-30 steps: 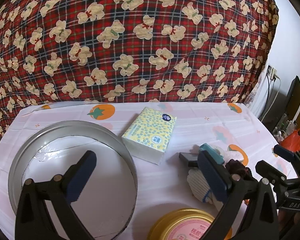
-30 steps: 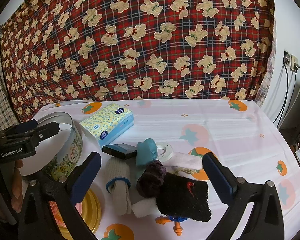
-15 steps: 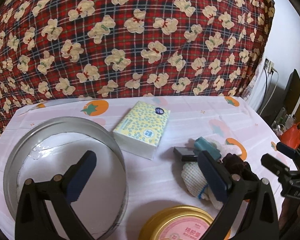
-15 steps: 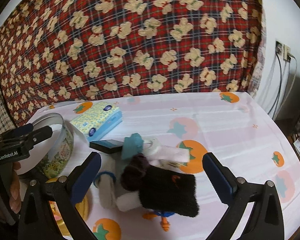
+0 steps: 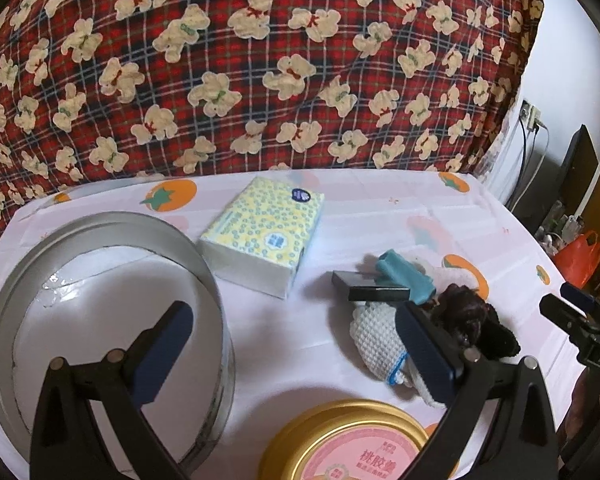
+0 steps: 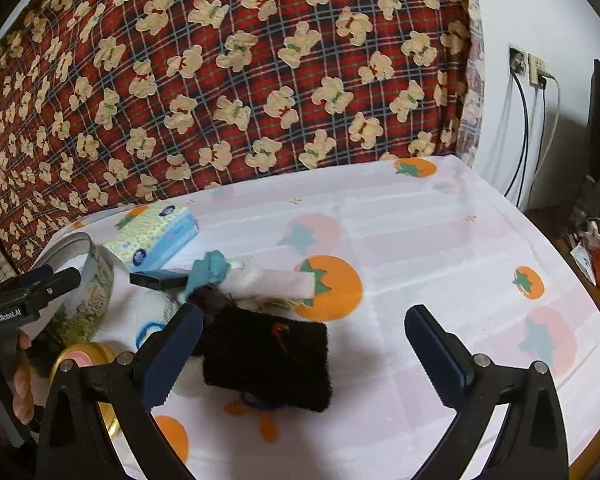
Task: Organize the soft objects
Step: 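Reach the right gripper to the black fuzzy cloth and close on it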
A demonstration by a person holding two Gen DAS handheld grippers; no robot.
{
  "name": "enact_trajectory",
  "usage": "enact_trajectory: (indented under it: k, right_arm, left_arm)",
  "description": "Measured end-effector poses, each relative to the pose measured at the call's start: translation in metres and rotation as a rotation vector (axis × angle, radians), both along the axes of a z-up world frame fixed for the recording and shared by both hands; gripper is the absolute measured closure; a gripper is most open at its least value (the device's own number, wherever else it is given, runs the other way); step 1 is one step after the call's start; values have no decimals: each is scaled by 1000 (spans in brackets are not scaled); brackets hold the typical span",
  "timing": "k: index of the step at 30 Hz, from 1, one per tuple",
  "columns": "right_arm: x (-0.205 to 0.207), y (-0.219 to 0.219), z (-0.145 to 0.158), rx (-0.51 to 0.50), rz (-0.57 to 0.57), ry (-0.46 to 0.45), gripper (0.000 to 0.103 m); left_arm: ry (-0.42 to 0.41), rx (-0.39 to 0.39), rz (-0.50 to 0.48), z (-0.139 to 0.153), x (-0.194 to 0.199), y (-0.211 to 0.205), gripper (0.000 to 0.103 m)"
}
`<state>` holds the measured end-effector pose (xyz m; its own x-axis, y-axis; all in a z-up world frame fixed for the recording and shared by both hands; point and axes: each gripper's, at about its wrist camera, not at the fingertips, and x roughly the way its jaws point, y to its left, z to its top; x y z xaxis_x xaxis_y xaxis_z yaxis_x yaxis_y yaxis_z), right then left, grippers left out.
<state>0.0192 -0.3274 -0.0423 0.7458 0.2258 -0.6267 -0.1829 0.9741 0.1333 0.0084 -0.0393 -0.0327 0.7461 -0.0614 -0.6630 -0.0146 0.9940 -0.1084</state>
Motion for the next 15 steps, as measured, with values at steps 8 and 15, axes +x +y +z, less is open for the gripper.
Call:
enact_trajectory:
  k: [8,15]
  right_arm:
    - [-2,6,-14,10,55,26,1]
    - [6,20,-29,18,106,64,1]
  left_arm:
    - [9,4,-38,-3,-2,-8,0]
    - [27,7,-41,-8,2,-11,0]
